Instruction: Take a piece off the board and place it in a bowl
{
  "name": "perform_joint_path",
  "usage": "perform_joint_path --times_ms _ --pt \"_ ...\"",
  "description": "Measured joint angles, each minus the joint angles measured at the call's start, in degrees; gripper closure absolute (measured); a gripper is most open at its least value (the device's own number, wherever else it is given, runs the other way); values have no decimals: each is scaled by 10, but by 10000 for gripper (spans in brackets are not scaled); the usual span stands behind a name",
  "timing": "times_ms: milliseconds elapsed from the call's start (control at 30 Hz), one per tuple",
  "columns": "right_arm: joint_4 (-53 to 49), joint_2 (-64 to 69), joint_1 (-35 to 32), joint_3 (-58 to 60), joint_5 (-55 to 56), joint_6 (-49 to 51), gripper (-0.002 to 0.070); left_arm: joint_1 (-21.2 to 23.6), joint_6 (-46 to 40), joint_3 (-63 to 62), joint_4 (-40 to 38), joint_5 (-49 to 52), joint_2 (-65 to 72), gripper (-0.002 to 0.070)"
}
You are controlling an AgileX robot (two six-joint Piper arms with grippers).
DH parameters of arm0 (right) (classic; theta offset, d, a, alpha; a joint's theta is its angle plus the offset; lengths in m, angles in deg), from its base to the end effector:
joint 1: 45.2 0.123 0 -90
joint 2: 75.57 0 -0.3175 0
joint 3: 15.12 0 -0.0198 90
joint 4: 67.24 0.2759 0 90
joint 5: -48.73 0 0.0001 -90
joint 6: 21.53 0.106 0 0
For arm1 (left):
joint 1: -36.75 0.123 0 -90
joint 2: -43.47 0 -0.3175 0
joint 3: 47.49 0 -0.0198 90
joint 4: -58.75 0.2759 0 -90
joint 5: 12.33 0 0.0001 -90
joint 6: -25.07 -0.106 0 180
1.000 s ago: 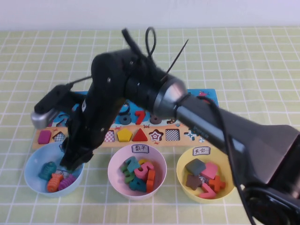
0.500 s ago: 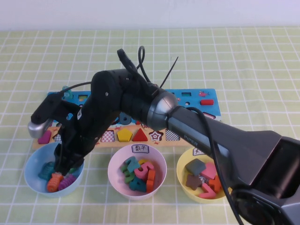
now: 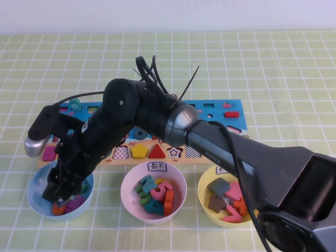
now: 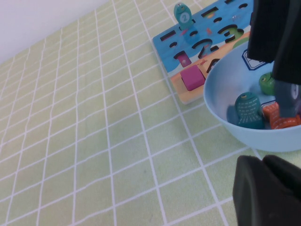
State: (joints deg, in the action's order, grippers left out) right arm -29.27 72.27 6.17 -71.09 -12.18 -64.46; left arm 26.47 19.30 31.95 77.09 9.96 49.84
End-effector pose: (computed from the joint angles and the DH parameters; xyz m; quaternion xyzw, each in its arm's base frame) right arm 0.3264 0.4998 0.2281 -0.6147 0.6887 0.3290 0.1988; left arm 0.0601 0.0020 0.1671 0.1946 0.7796 0.1126 0.5845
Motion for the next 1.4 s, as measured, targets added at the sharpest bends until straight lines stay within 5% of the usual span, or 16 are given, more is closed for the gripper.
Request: perform_joint_path --times_ms 100,167,333,467,1067,1400 --pt "0 0 -1 0 0 0 234 0 0 0 0 0 0 680" --pt "1 0 -4 0 0 1 261 0 0 0 0 0 0 680" --pt "1 -17 -23 1 -2 31 575 0 0 0 0 0 0 680" --pt "2 -59 -44 1 -6 38 669 0 0 0 0 0 0 679" --pt "-18 -228 -61 33 -58 62 691 0 0 0 0 0 0 680" --pt "-105 -410 -61 278 54 97 691 0 0 0 0 0 0 680"
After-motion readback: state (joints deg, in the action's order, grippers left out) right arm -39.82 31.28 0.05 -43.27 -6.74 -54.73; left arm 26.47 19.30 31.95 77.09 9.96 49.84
